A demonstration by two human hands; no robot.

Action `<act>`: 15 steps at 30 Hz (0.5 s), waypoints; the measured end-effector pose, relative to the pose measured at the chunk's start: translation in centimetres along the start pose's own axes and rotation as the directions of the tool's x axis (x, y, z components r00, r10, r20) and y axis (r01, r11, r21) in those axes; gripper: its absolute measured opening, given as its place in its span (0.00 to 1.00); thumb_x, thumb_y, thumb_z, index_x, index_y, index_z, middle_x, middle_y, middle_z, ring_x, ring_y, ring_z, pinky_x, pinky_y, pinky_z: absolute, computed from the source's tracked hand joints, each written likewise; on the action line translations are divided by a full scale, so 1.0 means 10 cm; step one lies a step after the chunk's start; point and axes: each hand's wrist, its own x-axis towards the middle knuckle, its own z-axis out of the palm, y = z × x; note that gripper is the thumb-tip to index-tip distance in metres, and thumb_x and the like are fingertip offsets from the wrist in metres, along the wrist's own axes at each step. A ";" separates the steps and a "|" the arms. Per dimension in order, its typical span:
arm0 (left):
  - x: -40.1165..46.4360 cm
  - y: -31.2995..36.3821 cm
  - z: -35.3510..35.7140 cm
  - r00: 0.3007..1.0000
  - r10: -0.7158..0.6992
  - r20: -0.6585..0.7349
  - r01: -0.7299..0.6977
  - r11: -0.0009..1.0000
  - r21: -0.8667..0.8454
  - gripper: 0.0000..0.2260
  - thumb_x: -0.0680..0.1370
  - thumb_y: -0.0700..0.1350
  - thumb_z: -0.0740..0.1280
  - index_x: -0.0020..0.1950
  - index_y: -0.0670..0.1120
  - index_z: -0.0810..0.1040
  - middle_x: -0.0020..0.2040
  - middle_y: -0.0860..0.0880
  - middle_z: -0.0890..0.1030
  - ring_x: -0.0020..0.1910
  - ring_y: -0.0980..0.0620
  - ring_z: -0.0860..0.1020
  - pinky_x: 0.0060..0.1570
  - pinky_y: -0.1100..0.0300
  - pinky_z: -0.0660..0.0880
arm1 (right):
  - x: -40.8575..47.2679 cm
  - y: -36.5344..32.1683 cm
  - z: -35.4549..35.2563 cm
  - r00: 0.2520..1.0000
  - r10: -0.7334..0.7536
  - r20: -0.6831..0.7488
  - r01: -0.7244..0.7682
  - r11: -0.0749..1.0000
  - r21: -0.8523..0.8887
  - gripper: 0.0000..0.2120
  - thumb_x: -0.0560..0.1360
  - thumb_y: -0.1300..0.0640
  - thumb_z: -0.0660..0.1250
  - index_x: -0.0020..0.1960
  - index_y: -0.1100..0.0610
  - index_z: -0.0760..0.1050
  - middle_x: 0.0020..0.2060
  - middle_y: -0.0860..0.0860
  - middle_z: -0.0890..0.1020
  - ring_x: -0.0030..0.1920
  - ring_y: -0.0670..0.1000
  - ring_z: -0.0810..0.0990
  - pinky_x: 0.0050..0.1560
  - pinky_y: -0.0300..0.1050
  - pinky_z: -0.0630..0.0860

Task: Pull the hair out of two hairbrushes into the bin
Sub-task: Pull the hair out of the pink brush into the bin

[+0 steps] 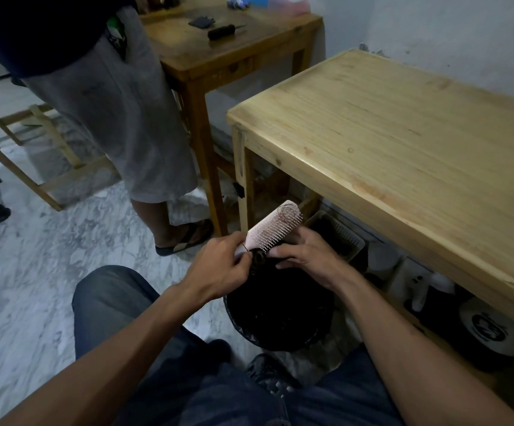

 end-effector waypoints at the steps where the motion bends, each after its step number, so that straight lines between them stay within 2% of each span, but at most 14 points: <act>1: 0.00 0.00 -0.01 1.000 -0.001 0.004 0.001 1.000 -0.007 0.13 0.74 0.49 0.63 0.55 0.45 0.79 0.40 0.48 0.83 0.35 0.49 0.79 0.32 0.49 0.75 | -0.03 -0.01 0.02 0.999 0.003 0.051 -0.005 0.999 0.032 0.16 0.74 0.69 0.73 0.60 0.58 0.80 0.53 0.55 0.87 0.48 0.51 0.86 0.44 0.42 0.83; 3: 0.00 -0.02 -0.02 1.000 -0.008 0.008 0.008 1.000 -0.008 0.14 0.74 0.50 0.63 0.54 0.44 0.79 0.40 0.47 0.83 0.35 0.48 0.78 0.33 0.47 0.76 | -0.05 0.04 0.01 0.997 -0.008 0.071 0.006 1.000 0.024 0.09 0.74 0.66 0.74 0.53 0.58 0.84 0.44 0.55 0.88 0.41 0.49 0.84 0.42 0.39 0.82; 6: -0.01 -0.10 -0.03 0.999 -0.039 0.003 0.039 0.999 0.025 0.14 0.75 0.50 0.63 0.56 0.44 0.79 0.40 0.47 0.82 0.35 0.48 0.78 0.31 0.50 0.75 | -0.05 0.12 -0.03 0.998 -0.039 -0.055 0.039 0.999 -0.005 0.04 0.75 0.61 0.74 0.47 0.55 0.87 0.38 0.53 0.87 0.36 0.46 0.82 0.41 0.38 0.80; 9: -0.02 -0.19 -0.02 0.995 -0.103 0.010 0.102 0.990 0.093 0.10 0.77 0.47 0.65 0.55 0.44 0.78 0.39 0.50 0.80 0.33 0.51 0.76 0.27 0.58 0.66 | -0.06 0.15 -0.07 0.978 -0.078 -0.195 0.097 0.991 0.092 0.04 0.75 0.61 0.74 0.44 0.55 0.88 0.38 0.53 0.87 0.38 0.47 0.82 0.40 0.38 0.80; 11: -0.03 -0.26 0.00 0.988 -0.156 0.012 0.152 0.976 0.155 0.09 0.77 0.47 0.65 0.53 0.45 0.77 0.40 0.49 0.80 0.33 0.50 0.76 0.27 0.59 0.66 | -0.08 0.13 -0.10 0.961 -0.088 -0.263 0.132 0.979 0.156 0.04 0.75 0.62 0.74 0.46 0.56 0.87 0.38 0.54 0.88 0.37 0.47 0.83 0.40 0.37 0.81; 13: -0.03 -0.29 0.02 0.981 -0.193 0.015 0.186 0.962 0.200 0.09 0.76 0.47 0.64 0.54 0.45 0.77 0.41 0.48 0.80 0.33 0.50 0.76 0.27 0.58 0.70 | -0.09 0.11 -0.10 0.954 -0.082 -0.289 0.150 0.964 0.220 0.04 0.75 0.63 0.73 0.47 0.57 0.87 0.38 0.54 0.88 0.37 0.46 0.83 0.41 0.37 0.81; 15: -0.02 -0.29 0.02 0.979 -0.206 0.004 0.200 0.955 0.218 0.09 0.76 0.47 0.65 0.54 0.45 0.77 0.40 0.49 0.79 0.32 0.50 0.75 0.26 0.59 0.67 | -0.08 0.10 -0.10 0.962 -0.061 -0.265 0.120 0.970 0.212 0.06 0.77 0.63 0.72 0.51 0.57 0.86 0.42 0.55 0.88 0.40 0.47 0.84 0.43 0.38 0.82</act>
